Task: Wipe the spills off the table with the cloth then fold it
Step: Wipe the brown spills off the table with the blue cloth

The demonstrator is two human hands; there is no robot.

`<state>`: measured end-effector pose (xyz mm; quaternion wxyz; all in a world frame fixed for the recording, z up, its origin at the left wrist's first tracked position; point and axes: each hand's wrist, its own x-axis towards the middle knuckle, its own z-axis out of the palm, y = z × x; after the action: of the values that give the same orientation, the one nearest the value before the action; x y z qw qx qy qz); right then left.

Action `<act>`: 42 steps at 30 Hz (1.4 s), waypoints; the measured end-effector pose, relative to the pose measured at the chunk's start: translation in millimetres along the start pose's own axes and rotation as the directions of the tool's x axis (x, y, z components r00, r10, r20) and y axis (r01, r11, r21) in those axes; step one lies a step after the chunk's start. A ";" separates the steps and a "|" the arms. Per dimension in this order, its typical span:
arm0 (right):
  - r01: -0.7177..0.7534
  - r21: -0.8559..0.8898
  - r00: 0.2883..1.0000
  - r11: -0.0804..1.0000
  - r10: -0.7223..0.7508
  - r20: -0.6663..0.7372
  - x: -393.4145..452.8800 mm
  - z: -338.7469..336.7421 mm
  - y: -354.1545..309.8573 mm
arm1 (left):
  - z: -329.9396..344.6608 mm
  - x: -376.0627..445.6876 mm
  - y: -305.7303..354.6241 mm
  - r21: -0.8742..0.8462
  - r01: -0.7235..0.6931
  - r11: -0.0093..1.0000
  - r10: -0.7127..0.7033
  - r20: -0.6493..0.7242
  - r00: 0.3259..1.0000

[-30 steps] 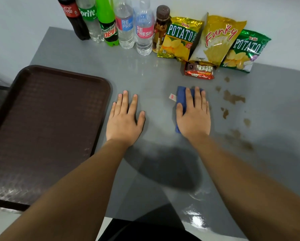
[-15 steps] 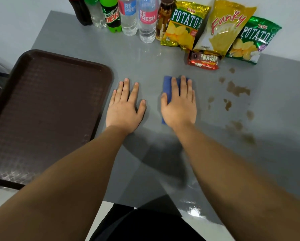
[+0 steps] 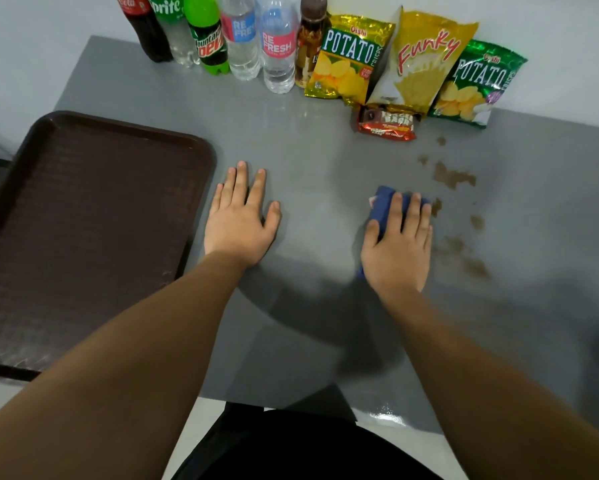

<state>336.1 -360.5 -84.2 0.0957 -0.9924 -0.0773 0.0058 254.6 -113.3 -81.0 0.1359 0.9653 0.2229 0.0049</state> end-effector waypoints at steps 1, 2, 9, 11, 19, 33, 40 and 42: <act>-0.008 0.003 1.000 1.000 0.008 -0.005 -10.1 1.3 -4.9 | -0.3 -0.3 0.5 0.001 0.001 1.000 -0.001 0.000 1.000; -0.015 0.009 1.000 1.000 0.015 -0.010 -18.6 2.8 -11.5 | -0.7 0.1 1.0 0.002 0.002 1.000 -0.002 -0.002 1.000; 0.129 0.037 0.991 0.991 -0.130 0.024 -2.0 11.4 -51.3 | 3.0 1.2 0.3 0.005 0.002 1.000 -0.002 -0.016 1.000; 0.180 0.048 0.982 0.982 -0.183 0.053 24.8 9.7 -50.2 | 2.9 1.2 0.1 0.004 0.003 1.000 -0.003 -0.020 1.000; 0.107 0.053 0.992 0.993 -0.110 0.054 64.5 -2.2 -0.7 | 1.4 0.3 0.3 -0.011 0.002 1.000 -0.002 -0.023 1.000; 0.089 0.040 0.995 0.995 -0.087 -0.039 -62.3 5.3 -25.8 | 12.4 3.3 -5.1 0.009 -0.005 1.000 0.005 -0.055 0.998; 0.177 0.082 0.982 0.981 -0.181 0.051 19.8 -1.6 -12.2 | 7.4 1.7 -4.4 -0.005 -0.006 1.000 0.006 -0.019 1.000; 0.123 0.074 0.990 0.990 -0.128 0.059 32.0 -4.8 3.1 | 6.3 1.1 -3.8 -0.006 -0.005 1.000 0.005 -0.013 1.000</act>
<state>368.3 -359.5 -80.0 0.1279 -0.9809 -0.1423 0.0339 254.5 -111.1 -88.2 0.1374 0.9654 0.2212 0.0122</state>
